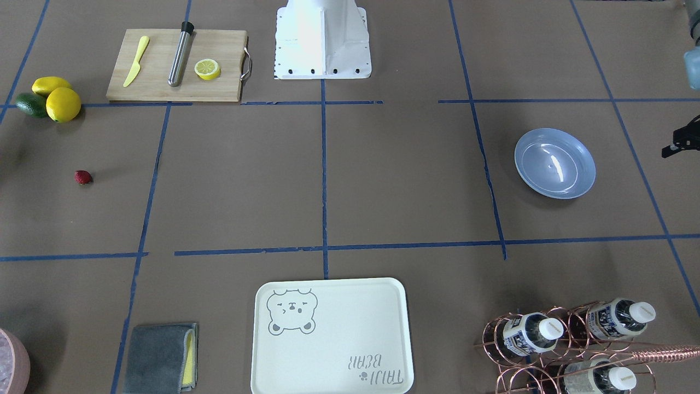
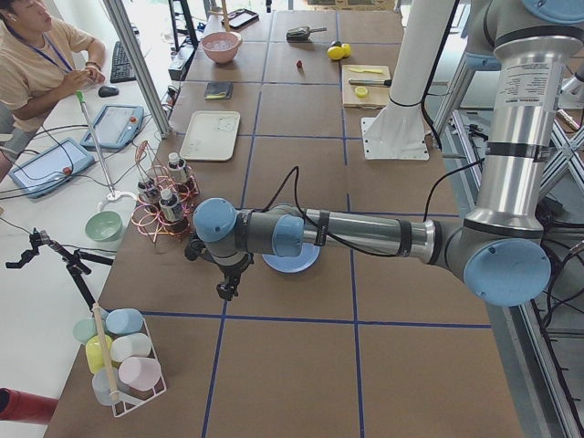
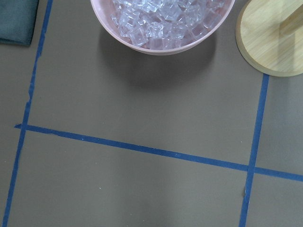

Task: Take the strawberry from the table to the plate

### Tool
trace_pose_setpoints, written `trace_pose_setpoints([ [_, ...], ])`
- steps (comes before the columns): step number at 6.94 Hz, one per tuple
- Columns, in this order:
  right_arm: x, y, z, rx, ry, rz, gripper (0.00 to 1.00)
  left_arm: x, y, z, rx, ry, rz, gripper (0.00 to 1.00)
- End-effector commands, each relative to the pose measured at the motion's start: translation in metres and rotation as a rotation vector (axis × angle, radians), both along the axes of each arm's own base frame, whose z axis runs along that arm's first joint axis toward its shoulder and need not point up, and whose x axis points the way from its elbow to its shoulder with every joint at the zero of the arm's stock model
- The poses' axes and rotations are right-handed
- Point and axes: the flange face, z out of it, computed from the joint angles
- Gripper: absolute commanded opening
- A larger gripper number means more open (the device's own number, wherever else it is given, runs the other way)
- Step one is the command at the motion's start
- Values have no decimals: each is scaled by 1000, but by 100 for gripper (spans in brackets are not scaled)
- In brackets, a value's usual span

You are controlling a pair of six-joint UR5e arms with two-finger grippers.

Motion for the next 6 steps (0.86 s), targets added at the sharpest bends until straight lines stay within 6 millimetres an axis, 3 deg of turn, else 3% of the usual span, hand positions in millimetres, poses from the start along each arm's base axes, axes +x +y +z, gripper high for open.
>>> trace_pose_setpoints([
  [1, -10, 5, 3, -11, -8, -12, 100, 65, 14, 1, -11, 10, 60, 100],
  [2, -11, 8, 9, -20, -7, -14, 100, 84, 19, 23, 12, -10, 90, 100],
  [3, -14, 11, 9, -20, -17, -21, 100, 89, 19, 37, 36, -8, 85, 100],
  [5, -12, 25, 11, -25, -27, -23, 100, 119, 23, 32, 0, -9, 91, 100],
  [6, -13, 24, 12, -27, -27, -25, 100, 121, 24, 33, -4, -10, 94, 99],
])
